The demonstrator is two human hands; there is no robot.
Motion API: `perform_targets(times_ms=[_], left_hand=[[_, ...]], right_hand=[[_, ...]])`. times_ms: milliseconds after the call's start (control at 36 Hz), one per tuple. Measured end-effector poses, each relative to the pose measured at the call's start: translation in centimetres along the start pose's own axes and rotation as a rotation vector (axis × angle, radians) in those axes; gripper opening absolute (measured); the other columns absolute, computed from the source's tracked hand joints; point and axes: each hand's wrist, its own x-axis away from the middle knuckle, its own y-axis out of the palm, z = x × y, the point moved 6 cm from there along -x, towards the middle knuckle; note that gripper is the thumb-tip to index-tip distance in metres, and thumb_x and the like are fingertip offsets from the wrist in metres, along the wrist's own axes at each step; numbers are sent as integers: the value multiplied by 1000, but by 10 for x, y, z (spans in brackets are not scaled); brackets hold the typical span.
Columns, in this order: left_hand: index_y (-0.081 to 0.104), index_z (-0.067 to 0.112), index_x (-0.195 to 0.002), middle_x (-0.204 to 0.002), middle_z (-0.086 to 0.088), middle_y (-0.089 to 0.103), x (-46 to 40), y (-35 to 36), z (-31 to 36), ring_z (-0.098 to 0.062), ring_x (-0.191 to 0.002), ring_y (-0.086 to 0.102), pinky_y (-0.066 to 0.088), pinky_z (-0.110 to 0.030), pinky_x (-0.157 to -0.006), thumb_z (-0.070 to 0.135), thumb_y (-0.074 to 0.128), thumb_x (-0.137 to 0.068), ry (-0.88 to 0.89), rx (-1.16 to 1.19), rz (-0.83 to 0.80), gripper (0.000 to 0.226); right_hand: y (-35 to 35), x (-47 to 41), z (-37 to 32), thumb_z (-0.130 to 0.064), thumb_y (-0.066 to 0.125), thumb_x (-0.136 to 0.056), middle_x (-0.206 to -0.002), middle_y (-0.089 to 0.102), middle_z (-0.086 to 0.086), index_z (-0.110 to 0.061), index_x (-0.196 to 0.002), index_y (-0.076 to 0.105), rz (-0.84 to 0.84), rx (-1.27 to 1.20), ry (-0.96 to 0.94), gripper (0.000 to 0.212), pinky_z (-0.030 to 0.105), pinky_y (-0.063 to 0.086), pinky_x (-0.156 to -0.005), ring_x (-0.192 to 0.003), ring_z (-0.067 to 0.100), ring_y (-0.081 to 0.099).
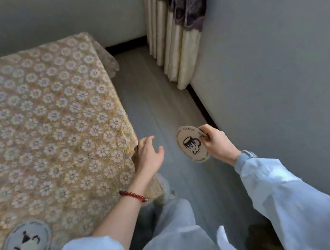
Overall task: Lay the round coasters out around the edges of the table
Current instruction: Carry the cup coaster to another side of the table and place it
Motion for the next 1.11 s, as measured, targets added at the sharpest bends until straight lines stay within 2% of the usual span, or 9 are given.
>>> perform_targets(times_ms=[333, 472, 556, 694, 806, 861, 917, 1028, 1111], left_hand=[[42, 13, -131, -137, -11, 45, -129, -58, 20, -28, -117, 48, 47, -46, -93, 26, 51, -88, -204, 35, 240, 46], [48, 14, -123, -123, -11, 53, -158, -107, 29, -29, -93, 59, 54, -45, -78, 24, 52, -88, -299, 105, 393, 37], [50, 16, -121, -124, -10, 53, -161, -132, 17, -25, -89, 59, 54, -42, -75, 23, 53, -88, -380, 172, 477, 35], [42, 18, -132, -133, -9, 48, -140, -146, -30, -24, -104, 55, 53, -36, -77, 23, 53, -88, -582, 228, 591, 46], [42, 20, -132, -127, -13, 53, -117, -122, -65, -38, -104, 57, 53, -52, -82, 23, 50, -89, -792, 362, 580, 43], [39, 19, -134, -138, -12, 44, -110, -107, -81, -36, -121, 46, 44, -51, -97, 25, 47, -90, -928, 362, 570, 45], [34, 20, -138, -147, -11, 32, -106, -91, -87, -32, -134, 28, 29, -50, -108, 27, 46, -89, -1032, 408, 594, 50], [34, 17, -137, -150, -14, 26, -114, -59, -90, -32, -137, 23, 26, -52, -110, 26, 52, -87, -1272, 575, 752, 54], [8, 21, -145, -155, -12, -1, -121, -47, -89, -35, -142, -1, 9, -61, -111, 40, 51, -87, -1320, 586, 644, 74]], right_hand=[[-48, -149, -81, -13, 46, -89, -106, 67, 11, -11, -106, 55, -126, 41, -269, 20, 42, 49, -84, -98, 31, 59], [-50, -204, -146, -12, 44, -87, -102, 67, 12, -12, -102, 54, -245, 103, -407, 18, 43, 50, -82, -96, 32, 59], [-39, -231, -185, -12, 43, -86, -100, 66, 12, -14, -101, 54, -319, 152, -479, 18, 40, 50, -79, -95, 34, 58], [9, -257, -244, -11, 45, -85, -108, 65, 15, -15, -110, 54, -504, 219, -608, 27, 41, 51, -84, -100, 34, 58], [64, -269, -278, -13, 46, -87, -108, 66, 19, -14, -113, 53, -684, 320, -686, 26, 43, 54, -82, -93, 35, 63], [94, -275, -292, -15, 47, -90, -106, 66, 18, -12, -109, 52, -781, 335, -720, 21, 26, 57, -66, -83, 29, 63], [123, -279, -304, -16, 46, -92, -103, 66, 19, -7, -107, 52, -879, 386, -774, 18, 10, 45, -43, -70, 17, 60], [187, -292, -328, -13, 46, -92, -100, 63, 21, 4, -107, 52, -1054, 527, -892, 23, 14, 36, -45, -66, 17, 54], [197, -301, -331, -12, 45, -91, -91, 57, 10, 2, -105, 52, -1041, 516, -881, 20, 9, 35, -43, -64, 12, 50]])
